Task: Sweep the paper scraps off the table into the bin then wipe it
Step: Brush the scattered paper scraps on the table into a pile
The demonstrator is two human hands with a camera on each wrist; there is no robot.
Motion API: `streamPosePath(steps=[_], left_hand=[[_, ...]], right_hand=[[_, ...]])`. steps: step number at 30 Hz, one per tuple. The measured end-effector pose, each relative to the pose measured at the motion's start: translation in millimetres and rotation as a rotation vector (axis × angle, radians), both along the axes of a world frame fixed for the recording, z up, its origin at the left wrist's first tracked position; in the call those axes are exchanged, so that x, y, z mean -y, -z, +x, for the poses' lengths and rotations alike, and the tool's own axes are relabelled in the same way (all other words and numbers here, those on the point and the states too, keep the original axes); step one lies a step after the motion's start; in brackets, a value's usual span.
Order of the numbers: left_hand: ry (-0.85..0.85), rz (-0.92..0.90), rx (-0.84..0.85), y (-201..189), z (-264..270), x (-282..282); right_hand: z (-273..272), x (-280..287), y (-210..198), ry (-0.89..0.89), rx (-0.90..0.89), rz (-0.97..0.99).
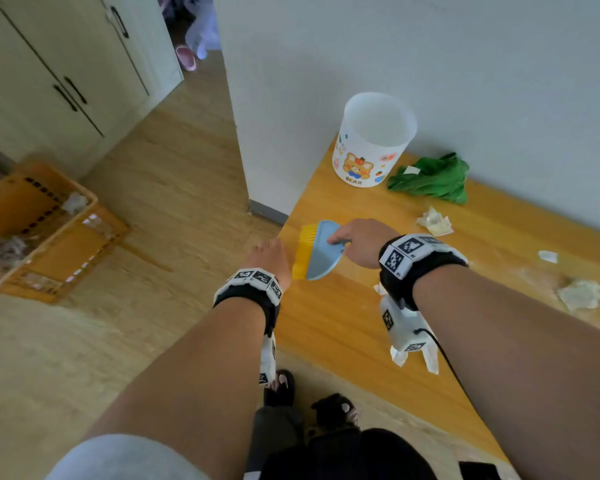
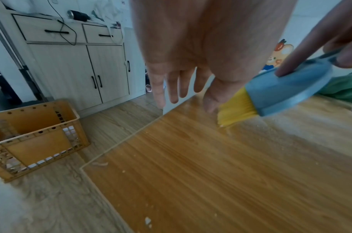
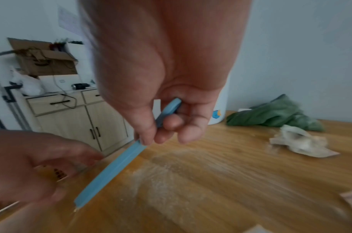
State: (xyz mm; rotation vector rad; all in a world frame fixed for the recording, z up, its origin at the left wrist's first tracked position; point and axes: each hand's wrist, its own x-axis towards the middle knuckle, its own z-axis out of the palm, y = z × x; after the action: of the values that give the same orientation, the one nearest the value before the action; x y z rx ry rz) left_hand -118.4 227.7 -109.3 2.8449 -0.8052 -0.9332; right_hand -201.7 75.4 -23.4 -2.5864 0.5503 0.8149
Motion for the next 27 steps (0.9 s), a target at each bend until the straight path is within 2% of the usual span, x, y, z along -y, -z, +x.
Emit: streamPosePath(steps=[4, 10, 16, 19, 22, 25, 27], left_hand=[[0.054, 0.018, 0.022, 0, -6, 6], [0.028, 0.114, 0.000, -11, -27, 23], [0.128, 0.105, -0.001, -17, -47, 47], [0.162, 0.098, -0.004, -23, -53, 54], [0.182, 0.082, -0.008, -26, -56, 57], [0.195, 0.067, -0.007, -29, -57, 58], [0.201, 0.056, -0.026, -30, -56, 60]], right_hand=[[-30, 17, -2, 0.105, 0.002, -0.042], [-84, 47, -6, 0.314, -0.064, -0.114], [-128, 62, -17, 0.415, -0.153, -0.268], [-140, 68, -22, 0.520, -0.142, -0.299], [-144, 74, -23, 0.569, -0.014, -0.230], [-141, 74, -31, 0.602, 0.164, -0.062], [-137, 71, -37, 0.595, 0.180, 0.080]])
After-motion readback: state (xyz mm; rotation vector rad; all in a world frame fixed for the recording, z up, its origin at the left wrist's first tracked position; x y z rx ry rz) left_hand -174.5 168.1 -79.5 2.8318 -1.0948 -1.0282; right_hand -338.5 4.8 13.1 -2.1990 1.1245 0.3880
